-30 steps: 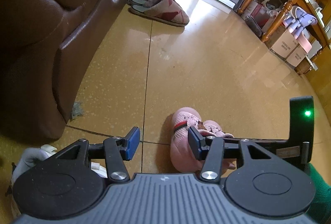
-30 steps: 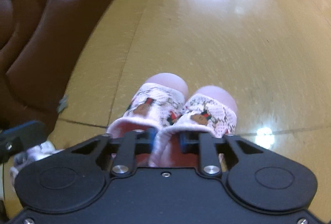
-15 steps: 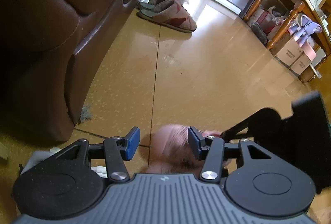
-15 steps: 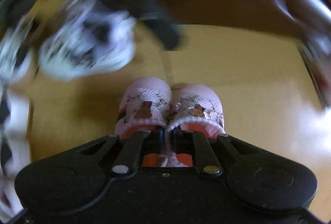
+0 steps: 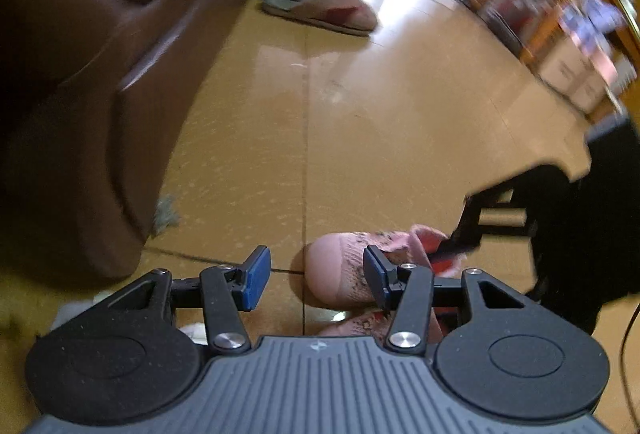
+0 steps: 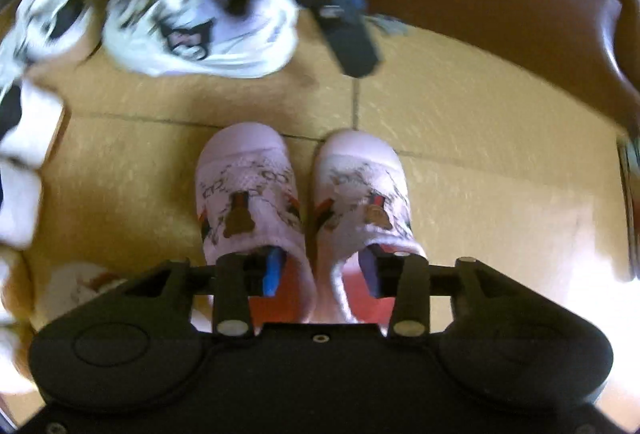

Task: Organize scattered shoes
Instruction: 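Set the pink slip-ons in the shoe row with the left tool and open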

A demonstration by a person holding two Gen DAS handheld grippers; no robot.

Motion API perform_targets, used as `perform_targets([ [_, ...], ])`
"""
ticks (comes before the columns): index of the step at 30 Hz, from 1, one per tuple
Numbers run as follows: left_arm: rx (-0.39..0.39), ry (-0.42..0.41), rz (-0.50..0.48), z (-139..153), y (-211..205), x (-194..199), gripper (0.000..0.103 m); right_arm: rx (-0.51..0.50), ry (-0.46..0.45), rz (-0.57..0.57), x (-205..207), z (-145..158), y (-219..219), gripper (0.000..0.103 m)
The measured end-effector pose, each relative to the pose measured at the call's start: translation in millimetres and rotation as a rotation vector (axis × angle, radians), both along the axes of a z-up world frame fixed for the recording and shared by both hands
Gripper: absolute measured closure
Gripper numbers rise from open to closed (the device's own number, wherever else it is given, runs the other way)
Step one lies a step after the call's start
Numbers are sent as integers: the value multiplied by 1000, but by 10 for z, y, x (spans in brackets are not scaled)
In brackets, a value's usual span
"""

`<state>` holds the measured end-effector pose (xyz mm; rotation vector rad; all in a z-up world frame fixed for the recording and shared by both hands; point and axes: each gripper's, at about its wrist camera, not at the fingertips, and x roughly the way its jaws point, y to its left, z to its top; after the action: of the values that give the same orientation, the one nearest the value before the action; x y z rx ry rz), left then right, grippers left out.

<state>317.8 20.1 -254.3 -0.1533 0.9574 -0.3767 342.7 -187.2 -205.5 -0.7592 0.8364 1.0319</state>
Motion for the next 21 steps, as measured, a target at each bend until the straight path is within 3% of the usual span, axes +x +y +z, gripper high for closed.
perform_targets([
  [1, 18, -25, -71, 49, -76, -12, 52, 17, 7, -24, -5, 37, -52, 57],
  [3, 43, -71, -186, 135, -208, -28, 42, 63, 43, -96, -7, 194, -250, 54],
  [6, 104, -153, -408, 290, -491, -45, 41, 83, 91, -187, 0, 404, -518, 50],
  [8, 212, -209, -622, 403, -834, -43, 41, 104, 119, -290, 58, 532, -703, 43],
  [12, 333, -227, -888, 419, -1244, -43, 41, 214, 265, -666, 240, 625, -1238, 30],
  [15, 449, -167, -1096, 233, -1483, -1, 41, 250, 307, -801, 242, 564, -1403, 26],
  [18, 545, -136, -1213, 50, -1619, 32, 41, 248, 314, -937, 265, 405, -1536, 22],
  [21, 557, -115, -1247, -27, -1686, 66, 41, 310, 336, -1045, 313, 285, -1661, 19],
])
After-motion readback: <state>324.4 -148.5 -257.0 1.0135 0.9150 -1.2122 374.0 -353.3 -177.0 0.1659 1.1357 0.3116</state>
